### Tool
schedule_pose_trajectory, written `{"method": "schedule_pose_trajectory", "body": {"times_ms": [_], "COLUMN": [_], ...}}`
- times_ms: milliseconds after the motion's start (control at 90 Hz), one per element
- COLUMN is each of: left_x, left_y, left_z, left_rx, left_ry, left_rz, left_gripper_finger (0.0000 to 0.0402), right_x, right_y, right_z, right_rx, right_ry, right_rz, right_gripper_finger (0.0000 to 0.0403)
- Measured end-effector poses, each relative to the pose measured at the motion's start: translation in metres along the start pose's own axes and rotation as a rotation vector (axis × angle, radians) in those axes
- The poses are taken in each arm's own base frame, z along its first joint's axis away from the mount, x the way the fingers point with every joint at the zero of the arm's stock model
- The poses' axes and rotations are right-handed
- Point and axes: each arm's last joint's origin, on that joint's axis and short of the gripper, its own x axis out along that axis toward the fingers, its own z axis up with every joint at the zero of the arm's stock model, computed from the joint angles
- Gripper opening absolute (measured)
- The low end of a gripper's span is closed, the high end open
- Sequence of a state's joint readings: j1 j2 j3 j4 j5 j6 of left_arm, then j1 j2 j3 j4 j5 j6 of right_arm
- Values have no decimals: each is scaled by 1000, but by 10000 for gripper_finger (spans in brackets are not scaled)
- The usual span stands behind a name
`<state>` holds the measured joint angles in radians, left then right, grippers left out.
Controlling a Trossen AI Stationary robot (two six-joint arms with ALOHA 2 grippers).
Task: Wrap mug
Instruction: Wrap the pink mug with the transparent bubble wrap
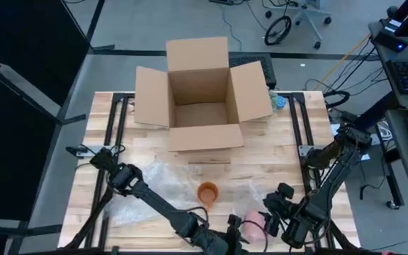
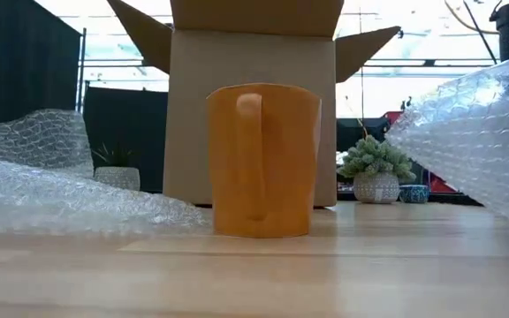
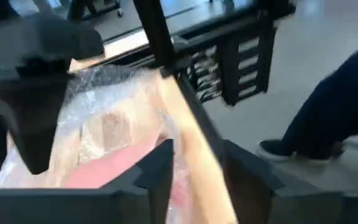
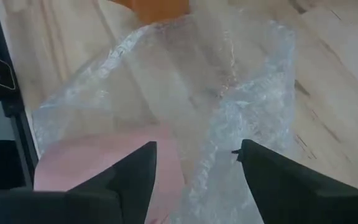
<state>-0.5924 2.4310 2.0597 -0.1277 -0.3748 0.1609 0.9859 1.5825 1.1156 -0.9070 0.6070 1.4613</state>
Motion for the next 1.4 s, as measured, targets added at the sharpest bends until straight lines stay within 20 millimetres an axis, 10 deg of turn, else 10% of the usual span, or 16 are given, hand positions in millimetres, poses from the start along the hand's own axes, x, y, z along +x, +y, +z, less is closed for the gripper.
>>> {"method": "schedule_pose_trajectory", "body": {"times_ms": [700, 1400], "left_x": [33, 37], "left_y": [19, 41], "left_z": [-36, -28], "left_rx": [2, -57], "left_ry": [93, 58], "left_rz": [134, 166], "left_gripper_finger": [154, 154], "right_x": [12, 26], "right_y": [2, 8], "right_z": [-8, -19], "right_rx": [51, 46], "right_ry": [15, 76], "right_rz": [-56, -81], "right_gripper_finger": [215, 215]}}
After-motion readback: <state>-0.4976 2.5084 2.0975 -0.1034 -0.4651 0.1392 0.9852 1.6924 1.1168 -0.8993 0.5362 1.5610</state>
